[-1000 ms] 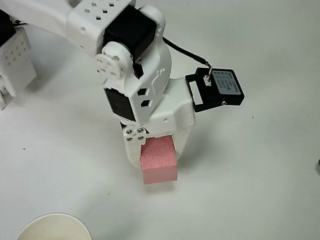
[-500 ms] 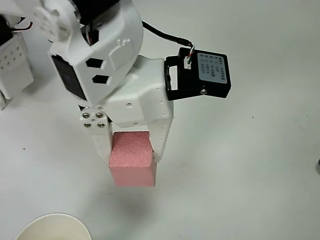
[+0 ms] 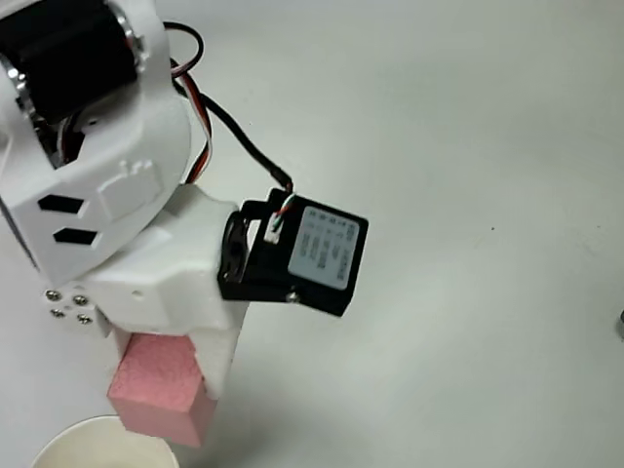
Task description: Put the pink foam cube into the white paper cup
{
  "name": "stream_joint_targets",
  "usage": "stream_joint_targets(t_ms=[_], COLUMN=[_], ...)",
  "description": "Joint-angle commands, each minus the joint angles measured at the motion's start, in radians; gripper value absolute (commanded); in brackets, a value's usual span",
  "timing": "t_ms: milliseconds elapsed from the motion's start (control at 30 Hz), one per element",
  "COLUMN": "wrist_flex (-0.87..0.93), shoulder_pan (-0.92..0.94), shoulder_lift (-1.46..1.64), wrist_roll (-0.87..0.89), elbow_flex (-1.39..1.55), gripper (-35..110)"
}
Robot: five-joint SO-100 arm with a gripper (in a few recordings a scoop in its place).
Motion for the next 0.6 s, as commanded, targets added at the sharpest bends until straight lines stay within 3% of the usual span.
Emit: stream_joint_targets(t_ms=[0,567], wrist_flex=[0.017,0.021], shoulder_pan=[0.044,0.163], shoulder_lift=[0.011,-0.087], wrist_roll=[-0.015,-0.044], elbow_flex=[-0.135,-0.21], gripper=[13,14])
